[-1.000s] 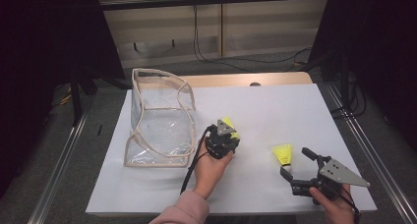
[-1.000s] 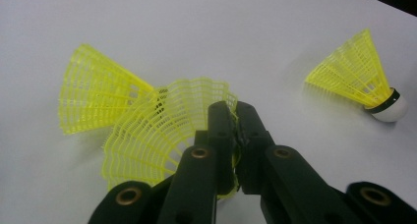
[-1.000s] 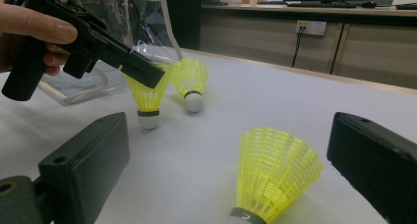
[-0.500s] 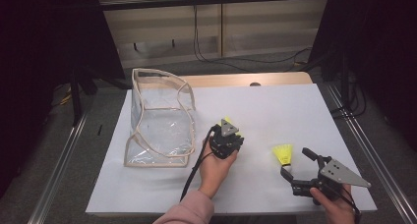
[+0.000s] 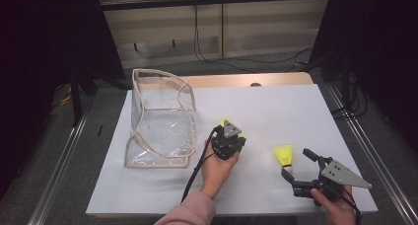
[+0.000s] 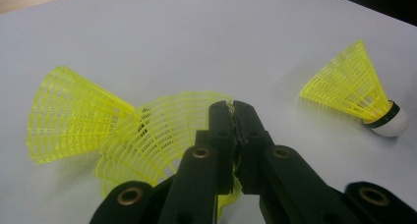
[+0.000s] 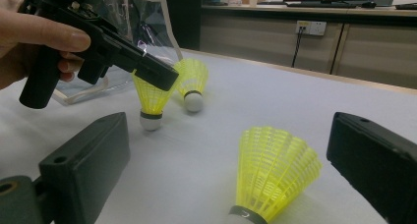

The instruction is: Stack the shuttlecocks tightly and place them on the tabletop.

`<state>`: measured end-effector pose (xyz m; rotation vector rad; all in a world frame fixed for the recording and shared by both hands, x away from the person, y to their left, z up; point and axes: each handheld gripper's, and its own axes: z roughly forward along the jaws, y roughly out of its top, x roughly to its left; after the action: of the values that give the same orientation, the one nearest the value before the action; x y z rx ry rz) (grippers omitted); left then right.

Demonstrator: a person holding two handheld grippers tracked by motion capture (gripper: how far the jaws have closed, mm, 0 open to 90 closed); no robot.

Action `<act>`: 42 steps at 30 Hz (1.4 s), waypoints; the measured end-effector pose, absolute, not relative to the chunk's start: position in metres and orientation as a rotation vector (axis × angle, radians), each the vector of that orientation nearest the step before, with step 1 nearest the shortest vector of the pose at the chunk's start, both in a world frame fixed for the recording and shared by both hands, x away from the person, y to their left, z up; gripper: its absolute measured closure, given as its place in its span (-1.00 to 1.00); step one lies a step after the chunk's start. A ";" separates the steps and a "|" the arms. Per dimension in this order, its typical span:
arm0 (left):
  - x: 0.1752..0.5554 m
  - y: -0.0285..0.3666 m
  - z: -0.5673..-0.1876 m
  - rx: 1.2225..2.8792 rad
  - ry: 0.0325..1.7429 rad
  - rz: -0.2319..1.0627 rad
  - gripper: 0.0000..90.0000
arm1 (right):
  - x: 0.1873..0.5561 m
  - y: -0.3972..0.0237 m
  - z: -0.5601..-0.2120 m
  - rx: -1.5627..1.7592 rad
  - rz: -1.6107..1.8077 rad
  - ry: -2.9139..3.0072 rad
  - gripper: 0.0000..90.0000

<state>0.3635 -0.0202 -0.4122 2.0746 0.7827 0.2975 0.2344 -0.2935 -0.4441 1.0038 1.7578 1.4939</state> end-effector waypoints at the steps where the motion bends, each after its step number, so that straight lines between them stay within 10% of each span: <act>1: 0.363 -0.021 -0.412 2.077 0.783 0.296 0.95 | 0.235 -0.294 -0.444 1.000 1.498 1.757 -0.94; 42: 0.360 -0.018 -0.410 2.109 0.850 0.320 0.80 | 0.233 -0.294 -0.444 1.001 1.497 1.752 -0.94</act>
<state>0.3604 -0.0177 -0.4099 2.1090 0.8497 0.3201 0.2335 -0.2943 -0.4437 1.0007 1.7520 1.4974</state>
